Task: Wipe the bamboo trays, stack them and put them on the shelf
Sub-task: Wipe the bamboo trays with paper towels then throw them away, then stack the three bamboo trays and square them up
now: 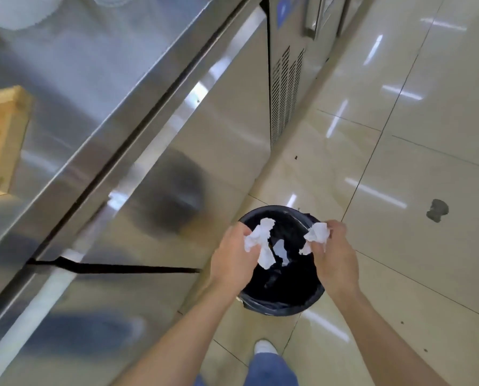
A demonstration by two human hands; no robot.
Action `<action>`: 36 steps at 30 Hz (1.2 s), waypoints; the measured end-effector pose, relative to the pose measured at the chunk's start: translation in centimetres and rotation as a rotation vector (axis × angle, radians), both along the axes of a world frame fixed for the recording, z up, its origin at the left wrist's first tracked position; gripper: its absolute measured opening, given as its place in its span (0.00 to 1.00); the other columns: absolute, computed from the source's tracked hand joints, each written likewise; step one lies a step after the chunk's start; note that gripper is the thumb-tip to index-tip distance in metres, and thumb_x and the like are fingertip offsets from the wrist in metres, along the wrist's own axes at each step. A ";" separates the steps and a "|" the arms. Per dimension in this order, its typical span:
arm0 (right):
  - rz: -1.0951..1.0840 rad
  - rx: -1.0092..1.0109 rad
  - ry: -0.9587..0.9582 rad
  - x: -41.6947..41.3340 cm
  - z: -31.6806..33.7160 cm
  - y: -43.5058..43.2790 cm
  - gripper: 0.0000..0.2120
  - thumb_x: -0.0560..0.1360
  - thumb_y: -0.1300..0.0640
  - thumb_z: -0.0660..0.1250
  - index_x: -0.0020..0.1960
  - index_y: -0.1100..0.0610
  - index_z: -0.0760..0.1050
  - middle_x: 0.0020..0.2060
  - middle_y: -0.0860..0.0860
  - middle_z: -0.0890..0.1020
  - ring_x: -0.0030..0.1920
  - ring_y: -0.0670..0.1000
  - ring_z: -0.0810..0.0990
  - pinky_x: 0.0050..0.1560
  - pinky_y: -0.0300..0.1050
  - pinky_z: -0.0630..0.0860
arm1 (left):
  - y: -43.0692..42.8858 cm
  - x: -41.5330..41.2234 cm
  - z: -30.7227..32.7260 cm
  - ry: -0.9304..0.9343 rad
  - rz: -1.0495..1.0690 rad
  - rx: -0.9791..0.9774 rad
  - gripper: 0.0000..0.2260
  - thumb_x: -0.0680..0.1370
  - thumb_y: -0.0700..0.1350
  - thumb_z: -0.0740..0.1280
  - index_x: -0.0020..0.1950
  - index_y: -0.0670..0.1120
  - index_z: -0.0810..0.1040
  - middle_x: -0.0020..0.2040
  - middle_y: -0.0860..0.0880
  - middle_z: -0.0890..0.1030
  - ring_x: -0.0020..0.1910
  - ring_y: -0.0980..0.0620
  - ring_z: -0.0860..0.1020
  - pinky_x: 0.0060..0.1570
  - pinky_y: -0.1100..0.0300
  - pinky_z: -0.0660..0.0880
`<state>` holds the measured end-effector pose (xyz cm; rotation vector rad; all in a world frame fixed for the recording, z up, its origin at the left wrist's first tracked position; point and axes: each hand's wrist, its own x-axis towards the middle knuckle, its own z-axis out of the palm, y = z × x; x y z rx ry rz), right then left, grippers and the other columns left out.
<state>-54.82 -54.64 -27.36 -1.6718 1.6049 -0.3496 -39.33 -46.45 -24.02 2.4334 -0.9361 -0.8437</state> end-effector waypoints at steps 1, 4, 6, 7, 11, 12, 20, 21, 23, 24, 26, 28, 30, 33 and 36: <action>-0.041 0.011 -0.044 -0.1 -1.8 -0.1 0.12 0.74 0.61 0.61 0.53 0.50 0.62 0.36 0.48 0.75 0.37 0.55 0.75 0.33 0.48 0.70 | -0.3 -0.4 -1.8 -0.051 0.001 -0.017 0.05 0.75 0.47 0.63 0.48 0.52 0.68 0.49 0.55 0.74 0.40 0.50 0.75 0.39 0.56 0.70; -0.075 0.017 -0.126 -0.2 -7.7 0.1 0.16 0.75 0.63 0.58 0.44 0.41 0.59 0.38 0.39 0.70 0.36 0.46 0.73 0.33 0.38 0.67 | -0.8 -1.6 -7.9 -0.149 -0.029 -0.060 0.05 0.77 0.45 0.62 0.50 0.51 0.68 0.52 0.55 0.74 0.39 0.47 0.77 0.36 0.55 0.73; 0.004 0.029 -0.095 -0.4 -11.8 0.6 0.17 0.75 0.64 0.57 0.46 0.41 0.60 0.41 0.39 0.69 0.37 0.48 0.72 0.34 0.35 0.66 | -0.9 -2.1 -12.0 -0.190 -0.098 0.019 0.08 0.78 0.44 0.60 0.57 0.51 0.68 0.58 0.54 0.72 0.42 0.47 0.78 0.35 0.57 0.71; 0.084 0.028 -0.029 -0.4 -13.7 1.0 0.16 0.74 0.66 0.57 0.49 0.44 0.63 0.45 0.41 0.70 0.41 0.51 0.73 0.36 0.37 0.68 | -0.8 -2.3 -14.0 -0.194 -0.167 0.113 0.12 0.78 0.43 0.59 0.62 0.51 0.67 0.63 0.53 0.70 0.46 0.47 0.78 0.37 0.59 0.71; 0.666 0.181 0.536 -1.6 -20.1 2.6 0.26 0.74 0.57 0.61 0.69 0.52 0.57 0.69 0.52 0.64 0.65 0.54 0.66 0.60 0.49 0.65 | 0.3 -2.8 -19.8 0.077 -0.685 0.861 0.31 0.75 0.52 0.62 0.75 0.51 0.52 0.74 0.46 0.61 0.70 0.37 0.61 0.68 0.47 0.59; 0.755 0.290 0.601 -1.8 -20.8 3.0 0.27 0.74 0.54 0.61 0.70 0.52 0.56 0.69 0.52 0.65 0.66 0.54 0.65 0.62 0.51 0.63 | 0.7 -2.8 -20.3 0.130 -0.769 1.006 0.32 0.74 0.54 0.62 0.75 0.50 0.54 0.73 0.45 0.64 0.71 0.38 0.60 0.70 0.47 0.58; 0.739 0.338 0.456 -1.5 -15.7 1.6 0.36 0.70 0.38 0.59 0.73 0.45 0.47 0.71 0.51 0.63 0.65 0.54 0.67 0.62 0.52 0.65 | 0.9 0.2 -15.7 -0.094 -0.710 0.602 0.27 0.75 0.61 0.57 0.70 0.49 0.64 0.67 0.46 0.73 0.64 0.44 0.71 0.67 0.51 0.61; 0.741 0.299 0.442 -0.9 -14.1 0.7 0.36 0.71 0.38 0.59 0.73 0.46 0.47 0.69 0.50 0.65 0.64 0.54 0.69 0.60 0.51 0.66 | 0.1 0.9 -14.0 -0.119 -0.695 0.557 0.26 0.76 0.61 0.57 0.70 0.49 0.64 0.65 0.46 0.74 0.63 0.44 0.72 0.64 0.51 0.64; 0.743 0.210 0.413 0.7 -10.2 -1.2 0.35 0.71 0.40 0.59 0.72 0.47 0.48 0.69 0.51 0.65 0.64 0.54 0.69 0.60 0.51 0.66 | -1.5 2.6 -10.0 -0.165 -0.632 0.450 0.25 0.76 0.60 0.58 0.68 0.48 0.66 0.63 0.46 0.75 0.60 0.43 0.73 0.58 0.50 0.70; 0.743 0.170 0.404 1.6 -8.0 -2.2 0.35 0.72 0.40 0.59 0.73 0.48 0.49 0.71 0.51 0.64 0.66 0.53 0.67 0.62 0.51 0.65 | -2.2 3.6 -7.7 -0.178 -0.593 0.395 0.24 0.75 0.60 0.58 0.66 0.48 0.67 0.62 0.47 0.76 0.59 0.43 0.74 0.56 0.50 0.72; 0.747 0.082 0.387 3.5 -3.2 -3.8 0.35 0.72 0.38 0.59 0.73 0.49 0.51 0.72 0.50 0.62 0.68 0.53 0.65 0.63 0.50 0.64 | -3.3 5.3 -3.0 -0.202 -0.530 0.284 0.21 0.75 0.61 0.58 0.61 0.48 0.70 0.58 0.47 0.78 0.57 0.42 0.75 0.53 0.50 0.74; 0.758 -0.036 0.348 5.4 2.0 -5.1 0.34 0.72 0.38 0.58 0.72 0.49 0.53 0.70 0.50 0.64 0.67 0.53 0.67 0.61 0.49 0.67 | -3.9 6.8 2.0 -0.239 -0.500 0.197 0.21 0.75 0.61 0.57 0.62 0.50 0.70 0.60 0.48 0.77 0.60 0.43 0.74 0.55 0.51 0.73; 0.763 -0.146 0.280 7.3 7.5 -5.8 0.33 0.72 0.38 0.59 0.72 0.50 0.54 0.69 0.50 0.66 0.66 0.53 0.68 0.60 0.49 0.68 | -3.8 8.2 7.0 -0.324 -0.519 0.104 0.23 0.76 0.60 0.57 0.66 0.50 0.69 0.64 0.48 0.75 0.63 0.45 0.72 0.59 0.51 0.70; 0.758 -0.265 0.180 10.2 15.5 -6.1 0.33 0.71 0.38 0.60 0.71 0.49 0.56 0.66 0.50 0.69 0.62 0.53 0.71 0.57 0.49 0.69 | -2.7 10.2 14.1 -0.456 -0.536 -0.059 0.23 0.76 0.60 0.57 0.67 0.48 0.69 0.66 0.48 0.73 0.64 0.46 0.71 0.61 0.52 0.70; 0.771 -0.335 0.103 13.4 22.4 -5.0 0.34 0.70 0.37 0.61 0.71 0.46 0.54 0.66 0.48 0.69 0.57 0.53 0.74 0.57 0.49 0.70 | -0.6 12.5 20.4 -0.574 -0.487 -0.249 0.23 0.76 0.59 0.59 0.67 0.49 0.69 0.65 0.48 0.74 0.63 0.47 0.72 0.61 0.54 0.69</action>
